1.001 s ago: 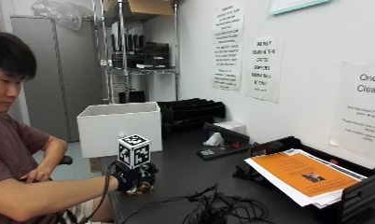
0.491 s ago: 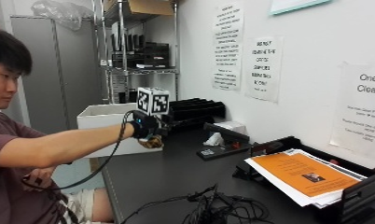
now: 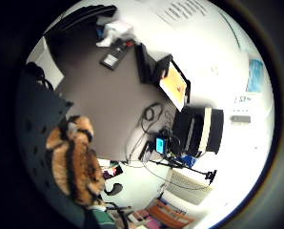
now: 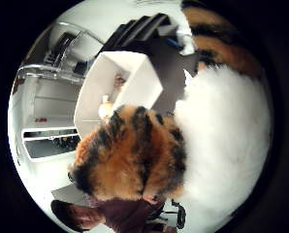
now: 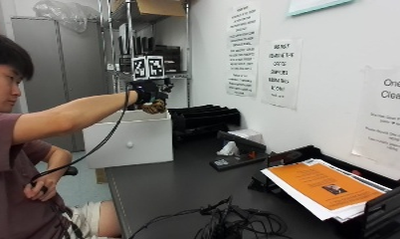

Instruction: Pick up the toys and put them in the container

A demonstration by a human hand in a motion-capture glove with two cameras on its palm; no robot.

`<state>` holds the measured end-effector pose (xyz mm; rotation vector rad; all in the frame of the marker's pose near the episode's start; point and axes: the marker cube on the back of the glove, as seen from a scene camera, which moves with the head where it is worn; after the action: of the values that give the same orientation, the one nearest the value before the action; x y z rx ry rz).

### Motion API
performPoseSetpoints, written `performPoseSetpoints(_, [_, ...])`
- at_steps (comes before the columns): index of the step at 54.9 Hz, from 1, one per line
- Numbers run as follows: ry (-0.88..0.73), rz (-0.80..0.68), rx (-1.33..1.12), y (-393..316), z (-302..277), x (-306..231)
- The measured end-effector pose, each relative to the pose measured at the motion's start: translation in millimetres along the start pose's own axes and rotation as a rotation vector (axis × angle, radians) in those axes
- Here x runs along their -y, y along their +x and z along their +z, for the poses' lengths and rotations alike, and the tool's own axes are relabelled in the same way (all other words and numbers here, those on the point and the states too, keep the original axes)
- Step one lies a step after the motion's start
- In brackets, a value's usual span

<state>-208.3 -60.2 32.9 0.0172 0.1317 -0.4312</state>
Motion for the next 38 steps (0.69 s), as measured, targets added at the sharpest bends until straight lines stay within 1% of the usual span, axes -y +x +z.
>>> performPoseSetpoints(9, [0.014, -0.138, -0.004, -101.6, -18.1, 49.4])
performPoseSetpoints(19, [0.022, -0.257, -0.011, -186.3, -29.5, 89.4])
performPoseSetpoints(26, [0.102, -0.333, 0.069, -209.6, -39.9, 91.7])
performPoseSetpoints(31, [0.089, -0.348, 0.046, -224.9, -41.6, 97.9])
performPoseSetpoints(35, [0.067, -0.403, 0.017, -233.3, -39.5, 100.4])
performPoseSetpoints(38, [0.085, -0.408, 0.034, -239.1, -38.5, 103.3])
